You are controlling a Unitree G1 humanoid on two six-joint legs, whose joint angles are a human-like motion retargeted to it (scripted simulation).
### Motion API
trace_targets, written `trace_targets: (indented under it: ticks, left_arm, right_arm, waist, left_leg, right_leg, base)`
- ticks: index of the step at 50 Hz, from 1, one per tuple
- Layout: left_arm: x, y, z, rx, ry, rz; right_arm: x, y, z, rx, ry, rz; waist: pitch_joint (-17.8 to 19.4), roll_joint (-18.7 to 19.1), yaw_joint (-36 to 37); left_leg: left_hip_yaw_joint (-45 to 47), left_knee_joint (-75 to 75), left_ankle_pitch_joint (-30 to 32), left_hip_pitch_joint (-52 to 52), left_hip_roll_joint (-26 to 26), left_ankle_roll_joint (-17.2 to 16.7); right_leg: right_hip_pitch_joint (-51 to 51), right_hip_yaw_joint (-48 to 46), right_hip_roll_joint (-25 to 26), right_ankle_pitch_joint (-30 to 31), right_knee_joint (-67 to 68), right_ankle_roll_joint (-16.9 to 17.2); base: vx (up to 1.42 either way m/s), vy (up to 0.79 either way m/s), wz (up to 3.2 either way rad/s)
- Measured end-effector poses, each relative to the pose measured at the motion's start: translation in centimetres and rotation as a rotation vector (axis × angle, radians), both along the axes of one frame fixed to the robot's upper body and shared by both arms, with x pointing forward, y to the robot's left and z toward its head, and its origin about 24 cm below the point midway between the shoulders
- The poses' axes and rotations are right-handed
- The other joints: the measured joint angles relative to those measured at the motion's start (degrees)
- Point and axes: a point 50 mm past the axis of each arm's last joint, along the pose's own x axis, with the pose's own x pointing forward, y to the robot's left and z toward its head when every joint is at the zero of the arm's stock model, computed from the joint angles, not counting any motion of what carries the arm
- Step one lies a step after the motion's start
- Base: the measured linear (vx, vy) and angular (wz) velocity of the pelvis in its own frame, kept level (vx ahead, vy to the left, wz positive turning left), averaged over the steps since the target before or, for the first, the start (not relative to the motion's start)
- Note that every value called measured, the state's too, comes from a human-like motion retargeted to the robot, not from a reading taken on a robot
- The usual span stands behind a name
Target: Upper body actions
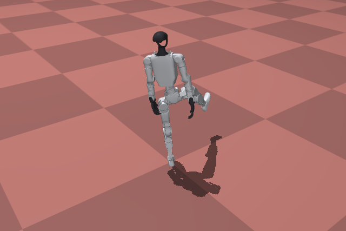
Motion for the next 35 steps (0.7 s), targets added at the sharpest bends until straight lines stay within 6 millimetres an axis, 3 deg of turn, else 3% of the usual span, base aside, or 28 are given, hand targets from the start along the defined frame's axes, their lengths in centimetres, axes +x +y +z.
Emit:
trace_targets:
  ticks: [6,13,18,22,25,27,30,35]
  left_arm:
    - [-4.1,0.2,0.2,0.03,0.1,0.113]
    - [-8.9,0.4,1.1,-0.001,0.266,0.196]
    - [-10.9,0.3,1.5,0.03,0.293,0.258]
    - [-10.9,0.3,1.6,0.037,0.313,0.29]
    - [-9.9,0.3,1.3,0.034,0.3,0.303]
    - [-9.2,0.2,1.1,0.032,0.277,0.299]
    - [-8.0,0.2,0.8,0.025,0.234,0.279]
    - [-5.8,0.4,0.4,0.027,0.154,0.27]
  right_arm:
    - [4.2,-0.2,-0.7,0.023,-0.152,0.109]
    - [9.4,0.1,-0.8,0.035,-0.334,0.215]
    - [10.5,0.9,-0.9,0.075,-0.358,0.3]
    - [11.0,1.3,-0.9,0.092,-0.357,0.373]
    - [11.3,1.5,-0.9,0.096,-0.342,0.427]
    - [10.8,1.6,-1.0,0.097,-0.319,0.453]
    - [9.8,1.5,-1.1,0.094,-0.275,0.47]
    - [7.8,1.1,-1.1,0.083,-0.188,0.48]
  waist:
    - [-3.34,-4.78,3.11]
    - [-7.91,-6.33,7.35]
    - [-12.59,-6.06,11.65]
    - [-14.61,-6.31,15.13]
    - [-14.91,-6.69,16.81]
    - [-15.53,-6.94,17.52]
    - [-16.29,-8.28,18.24]
    - [-16.78,-9.19,18.76]
  left_leg:
    - [5.87,-2.42,-0.67,3.06,-6.79,1.68]
    - [12.44,-4.87,-1.58,4.37,-11.4,2.08]
    - [17.41,-6.8,-1.84,3.46,-12.98,1.72]
    - [20.85,-7.74,-2.08,2.42,-14.0,1.33]
    - [22.18,-8.51,-2.1,1.98,-14.92,1.06]
    - [22.39,-9.4,-1.94,1.64,-15.66,0.86]
    - [22.95,-10.56,-1.49,1.11,-17.42,0.51]
    - [24.05,-12.1,-0.46,0.75,-17.04,-0.89]
  right_leg:
    - [13.86,-1.58,3.7,1.68,3.31,3.33]
    - [31.77,-0.71,7.55,5.7,6.94,7.52]
    - [41.17,-2.51,8.17,7.6,6.27,9.31]
    - [45.1,-1.31,7.69,7.44,4.5,10.45]
    - [46.93,0.41,7.23,6.65,2.03,11.01]
    - [47.44,1.99,6.9,7.66,-0.04,11.66]
    - [47.77,3.23,5.78,7.66,-3.35,17.64]
    - [46.54,1.24,5.94,3.77,-5.35,18.77]
  base:
    - [0.04,0.01,-0.59]
    - [0.04,0.03,-0.75]
    - [0.03,-0.04,-0.97]
    - [-0.07,-0.1,-0.82]
    - [-0.12,-0.14,-0.62]
    - [-0.1,-0.21,-0.52]
    - [-0.12,-0.2,-0.33]
    - [-0.14,-0.28,-0.17]
